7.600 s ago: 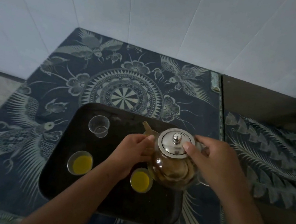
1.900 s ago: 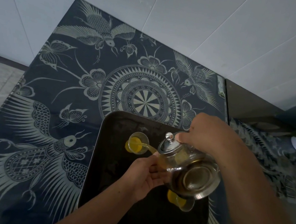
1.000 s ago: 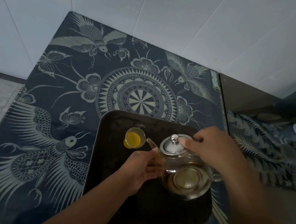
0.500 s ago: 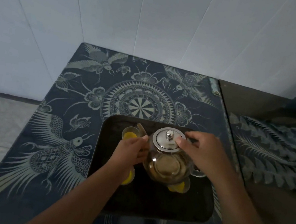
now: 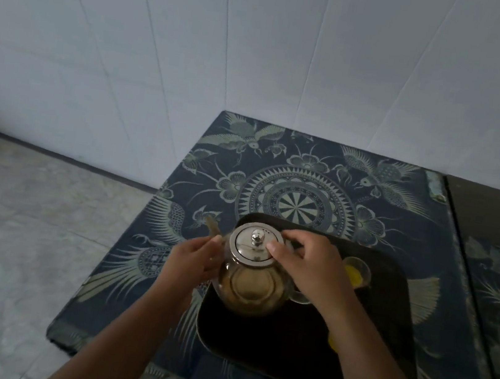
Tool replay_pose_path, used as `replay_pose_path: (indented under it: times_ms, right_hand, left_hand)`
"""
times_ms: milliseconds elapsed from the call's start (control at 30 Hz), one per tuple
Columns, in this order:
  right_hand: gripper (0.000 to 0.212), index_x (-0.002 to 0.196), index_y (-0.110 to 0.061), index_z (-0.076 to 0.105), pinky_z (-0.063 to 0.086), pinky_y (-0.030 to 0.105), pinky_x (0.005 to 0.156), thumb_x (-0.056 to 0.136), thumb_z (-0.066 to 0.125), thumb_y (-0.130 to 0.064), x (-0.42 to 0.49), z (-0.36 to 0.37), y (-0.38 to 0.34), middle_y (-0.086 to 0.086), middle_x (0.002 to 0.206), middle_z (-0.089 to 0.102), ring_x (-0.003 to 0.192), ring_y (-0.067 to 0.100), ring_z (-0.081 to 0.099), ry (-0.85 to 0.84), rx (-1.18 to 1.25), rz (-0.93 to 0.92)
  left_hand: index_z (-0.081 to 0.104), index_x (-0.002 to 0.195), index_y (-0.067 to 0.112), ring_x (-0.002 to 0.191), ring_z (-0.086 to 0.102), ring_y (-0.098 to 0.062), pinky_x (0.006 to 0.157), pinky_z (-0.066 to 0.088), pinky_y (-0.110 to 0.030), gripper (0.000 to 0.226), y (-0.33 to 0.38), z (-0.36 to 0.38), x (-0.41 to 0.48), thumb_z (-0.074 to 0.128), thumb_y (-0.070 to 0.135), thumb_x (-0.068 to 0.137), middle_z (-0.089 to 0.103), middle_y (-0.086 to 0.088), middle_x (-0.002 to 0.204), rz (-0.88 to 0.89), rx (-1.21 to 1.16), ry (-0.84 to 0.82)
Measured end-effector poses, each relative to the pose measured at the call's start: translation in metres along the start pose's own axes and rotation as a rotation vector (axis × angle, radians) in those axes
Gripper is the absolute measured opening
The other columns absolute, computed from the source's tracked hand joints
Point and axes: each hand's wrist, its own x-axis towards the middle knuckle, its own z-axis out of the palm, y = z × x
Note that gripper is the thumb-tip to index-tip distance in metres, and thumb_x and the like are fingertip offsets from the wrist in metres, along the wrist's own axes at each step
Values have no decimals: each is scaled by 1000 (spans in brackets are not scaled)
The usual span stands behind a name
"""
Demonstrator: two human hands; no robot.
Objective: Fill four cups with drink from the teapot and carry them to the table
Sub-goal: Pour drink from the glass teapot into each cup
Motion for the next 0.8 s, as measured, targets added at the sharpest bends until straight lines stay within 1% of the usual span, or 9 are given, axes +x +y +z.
replay_pose_path:
  times_ms: [133,233,300,400,467,567,667,733,800]
  right_hand:
    - [46,117,-20,72,43,1,64,83,70,-51,9,38,-17,-33,75,63,81,-21,60,-5,71,-18]
    - [56,128,-20,65,48,7,71,84,68,-55,18,70,-27,-18,98,71,92,-11,63,-24,101,14]
    - [62,134,-19,61,55,24,85,85,67,-55,22,94,-31,-6,114,71,103,1,65,-5,111,51]
    - [65,139,-19,56,55,36,93,85,66,-55,25,128,-41,-1,117,71,108,10,65,22,110,136]
    - [64,139,-19,56,56,29,87,86,64,-56,25,149,-44,-4,109,73,101,6,67,22,99,180]
    - [60,137,-21,57,51,9,71,89,61,-56,25,174,-47,-15,93,70,88,-7,65,35,60,225]
    - [64,142,-21,52,52,13,74,89,59,-57,23,195,-48,-12,101,71,94,-2,66,32,64,291]
    - [64,143,-23,49,50,11,68,89,59,-56,21,208,-49,-12,94,71,85,-1,67,46,103,338]
    - [67,146,-24,45,58,25,72,89,59,-57,18,221,-51,-3,100,74,87,11,72,59,155,391]
  left_hand:
    - [79,102,10,72,74,-14,63,58,-24,23,2,-41,12,59,22,104,81,-6,84,3,33,28]
    - [80,98,15,71,75,-12,66,57,-27,23,7,-70,29,59,22,104,80,-4,81,6,70,17]
    - [78,100,13,73,73,-13,69,57,-30,21,10,-89,43,59,21,104,78,-3,80,-2,93,5]
    - [72,117,6,90,72,-27,84,60,-42,24,10,-116,67,59,21,104,76,-16,101,-43,149,-48]
    - [70,120,4,92,70,-30,88,58,-44,26,8,-131,83,59,21,104,74,-18,102,-56,188,-89]
    - [69,122,2,97,71,-32,94,58,-48,26,5,-146,107,61,18,103,74,-18,105,-79,246,-129]
    - [70,117,5,107,71,-38,102,55,-54,22,3,-157,130,63,17,102,75,-20,109,-99,309,-188]
    - [69,120,6,107,71,-36,105,53,-55,24,2,-163,143,64,19,101,75,-18,110,-105,353,-225]
    - [68,123,7,108,71,-32,106,52,-55,26,1,-168,154,65,19,100,75,-15,113,-105,388,-260]
